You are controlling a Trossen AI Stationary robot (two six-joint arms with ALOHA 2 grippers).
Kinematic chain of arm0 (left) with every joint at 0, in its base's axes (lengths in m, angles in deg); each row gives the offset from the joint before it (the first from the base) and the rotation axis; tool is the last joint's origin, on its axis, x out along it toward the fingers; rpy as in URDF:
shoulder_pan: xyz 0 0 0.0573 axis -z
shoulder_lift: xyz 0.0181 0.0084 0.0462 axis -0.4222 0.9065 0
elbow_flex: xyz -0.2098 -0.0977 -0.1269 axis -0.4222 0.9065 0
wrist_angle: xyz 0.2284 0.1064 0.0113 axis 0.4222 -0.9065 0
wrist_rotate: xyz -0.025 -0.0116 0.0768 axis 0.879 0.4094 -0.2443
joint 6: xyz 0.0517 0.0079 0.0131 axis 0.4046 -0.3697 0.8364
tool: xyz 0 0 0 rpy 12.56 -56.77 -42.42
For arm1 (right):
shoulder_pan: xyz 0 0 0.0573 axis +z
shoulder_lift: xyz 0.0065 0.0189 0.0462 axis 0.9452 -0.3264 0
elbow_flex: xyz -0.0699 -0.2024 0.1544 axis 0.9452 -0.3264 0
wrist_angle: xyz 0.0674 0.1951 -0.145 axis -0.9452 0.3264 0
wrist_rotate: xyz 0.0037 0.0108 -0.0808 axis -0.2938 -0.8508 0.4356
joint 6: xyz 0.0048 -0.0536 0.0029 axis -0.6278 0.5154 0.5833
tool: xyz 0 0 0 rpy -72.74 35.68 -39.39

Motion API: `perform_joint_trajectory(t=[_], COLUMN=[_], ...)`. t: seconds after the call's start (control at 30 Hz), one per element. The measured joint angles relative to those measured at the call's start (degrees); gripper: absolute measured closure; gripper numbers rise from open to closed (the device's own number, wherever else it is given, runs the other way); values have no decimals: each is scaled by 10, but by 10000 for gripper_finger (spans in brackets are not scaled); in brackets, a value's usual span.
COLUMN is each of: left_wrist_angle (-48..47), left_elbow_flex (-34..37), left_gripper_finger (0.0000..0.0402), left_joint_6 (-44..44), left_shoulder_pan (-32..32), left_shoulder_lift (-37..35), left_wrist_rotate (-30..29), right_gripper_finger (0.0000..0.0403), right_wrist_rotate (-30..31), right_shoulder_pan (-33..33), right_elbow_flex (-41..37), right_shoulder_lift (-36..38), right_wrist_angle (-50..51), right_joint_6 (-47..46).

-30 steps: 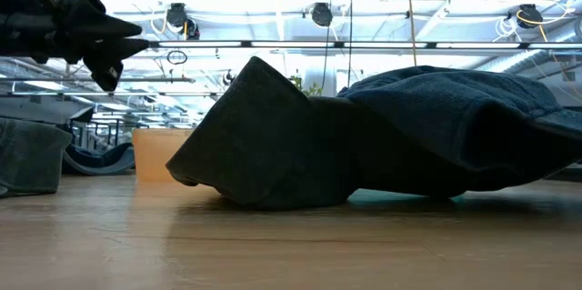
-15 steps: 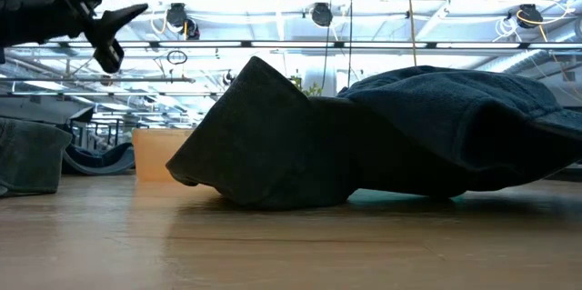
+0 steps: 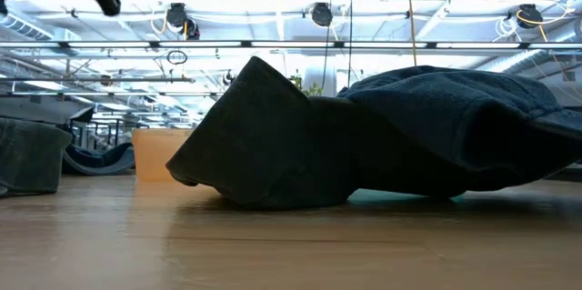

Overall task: Pick & Place hat
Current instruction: Put the top gray cap into the green bin

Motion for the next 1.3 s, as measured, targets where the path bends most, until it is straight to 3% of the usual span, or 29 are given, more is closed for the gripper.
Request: perform_joint_trajectory(t=[0.3,0.57,0.87,1.3], left_wrist_angle=[-44,-67,-128,-176], left_elbow_flex=[-149,-280,-425,-571], left_gripper_finger=[170,189,162,124], left_joint_6=[86,150,204,232], left_shoulder_pan=[0,0,0,0], left_shoulder_lift=[139,264,384,522], left_wrist_rotate=[35,75,105,162], right_gripper_finger=[403,403,403,403], right_wrist_rotate=[-8,-54,-79,-98], right_shoulder_pan=[-3,-2,-3,-1], right_elbow_flex=[9,116,246,257], right_shoulder_lift=[-1,-47,-110,-122], right_wrist_angle=[-14,66,246,249], right_joint_6=[-9,22,84,84])
